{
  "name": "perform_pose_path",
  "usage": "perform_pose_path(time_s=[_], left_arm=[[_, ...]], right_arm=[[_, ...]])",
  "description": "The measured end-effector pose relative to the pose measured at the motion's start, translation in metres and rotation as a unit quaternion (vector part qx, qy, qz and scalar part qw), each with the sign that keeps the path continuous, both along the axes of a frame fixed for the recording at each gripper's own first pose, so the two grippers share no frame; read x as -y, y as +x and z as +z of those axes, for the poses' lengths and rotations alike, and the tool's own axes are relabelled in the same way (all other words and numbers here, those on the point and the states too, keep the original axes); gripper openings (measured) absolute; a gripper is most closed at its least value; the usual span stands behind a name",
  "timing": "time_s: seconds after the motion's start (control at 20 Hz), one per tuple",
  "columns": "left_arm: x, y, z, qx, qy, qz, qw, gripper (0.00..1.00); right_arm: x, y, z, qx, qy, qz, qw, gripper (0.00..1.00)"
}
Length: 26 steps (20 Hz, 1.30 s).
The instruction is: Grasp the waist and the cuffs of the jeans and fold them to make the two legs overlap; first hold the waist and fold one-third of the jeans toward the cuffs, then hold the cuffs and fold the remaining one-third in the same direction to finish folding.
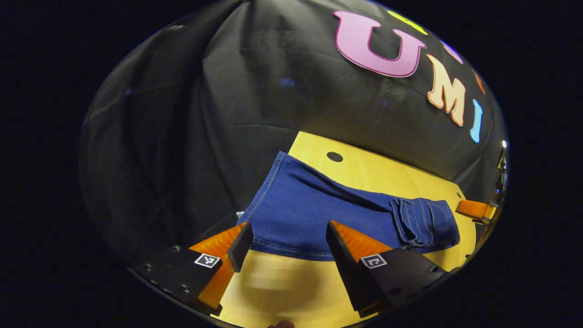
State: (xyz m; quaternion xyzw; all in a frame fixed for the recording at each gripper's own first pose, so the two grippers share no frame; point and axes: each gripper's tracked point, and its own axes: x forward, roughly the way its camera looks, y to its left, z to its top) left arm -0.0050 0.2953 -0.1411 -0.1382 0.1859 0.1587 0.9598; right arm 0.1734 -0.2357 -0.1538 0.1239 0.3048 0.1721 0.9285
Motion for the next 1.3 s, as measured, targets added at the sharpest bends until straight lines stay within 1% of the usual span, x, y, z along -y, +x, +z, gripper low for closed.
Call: perform_pose_path(time_s=[0.05, 0.15, 0.2, 0.25, 0.3, 0.35, 0.4, 0.45, 0.55, 0.6, 0.65, 0.8, 0.95, 1.05, 1.1, 1.2, 1.25, 1.3], left_arm=[[-0.002, 0.002, -0.006, -0.001, -0.006, 0.003, 1.000, 0.96], [-0.005, 0.009, -0.016, -0.004, -0.017, 0.007, 1.000, 0.96], [-0.006, 0.012, -0.020, -0.007, -0.021, 0.008, 1.000, 0.96], [-0.005, 0.017, -0.025, -0.011, -0.022, 0.010, 1.000, 0.96], [-0.007, 0.020, -0.028, -0.014, -0.021, 0.013, 1.000, 0.96], [-0.010, 0.023, -0.031, -0.016, -0.020, 0.014, 1.000, 0.96], [-0.010, 0.025, -0.031, -0.018, -0.021, 0.013, 1.000, 0.96], [-0.009, 0.026, -0.035, -0.022, -0.022, 0.013, 0.999, 0.95], [-0.008, 0.026, -0.044, -0.033, -0.029, 0.012, 0.999, 0.96], [-0.007, 0.025, -0.049, -0.039, -0.031, 0.013, 0.999, 0.96], [-0.004, 0.027, -0.055, -0.046, -0.030, 0.013, 0.998, 0.96], [-0.002, 0.030, -0.060, -0.053, -0.009, 0.011, 0.998, 0.96], [-0.003, 0.030, -0.066, -0.067, 0.025, 0.019, 0.997, 0.96], [-0.002, 0.030, -0.069, -0.073, 0.043, 0.019, 0.996, 0.91], [-0.001, 0.031, -0.067, -0.069, 0.049, 0.023, 0.996, 0.90], [-0.003, 0.030, -0.066, -0.061, 0.047, 0.027, 0.997, 0.84], [-0.003, 0.030, -0.063, -0.056, 0.041, 0.027, 0.997, 0.84], [-0.002, 0.029, -0.061, -0.047, 0.034, 0.030, 0.998, 0.78]], right_arm=[[0.008, -0.002, 0.005, 0.002, -0.006, -0.004, 1.000, 0.36], [0.025, -0.011, 0.014, 0.004, -0.014, -0.010, 1.000, 0.70], [0.032, -0.015, 0.015, 0.004, -0.019, -0.013, 1.000, 0.84], [0.041, -0.019, 0.015, 0.005, -0.028, -0.021, 0.999, 0.78], [0.049, -0.022, 0.016, 0.006, -0.035, -0.027, 0.999, 0.90], [0.055, -0.025, 0.017, 0.004, -0.038, -0.032, 0.999, 0.95], [0.060, -0.031, 0.017, 0.003, -0.037, -0.037, 0.999, 0.96], [0.066, -0.034, 0.017, 0.000, -0.035, -0.044, 0.998, 0.89], [0.078, -0.039, 0.018, -0.004, -0.031, -0.059, 0.998, 0.89], [0.085, -0.040, 0.018, -0.005, -0.032, -0.066, 0.997, 0.96], [0.091, -0.039, 0.020, -0.004, -0.032, -0.073, 0.997, 0.96], [0.109, -0.039, 0.023, -0.001, -0.037, -0.090, 0.995, 0.96], [0.119, -0.040, 0.024, -0.002, -0.039, -0.099, 0.994, 0.96], [0.119, -0.042, 0.020, -0.007, -0.037, -0.099, 0.994, 0.96], [0.119, -0.043, 0.018, -0.010, -0.037, -0.098, 0.994, 0.96], [0.117, -0.045, 0.014, -0.014, -0.038, -0.093, 0.995, 0.96], [0.116, -0.046, 0.013, -0.016, -0.038, -0.091, 0.995, 0.96], [0.116, -0.047, 0.013, -0.017, -0.038, -0.089, 0.995, 0.96]])
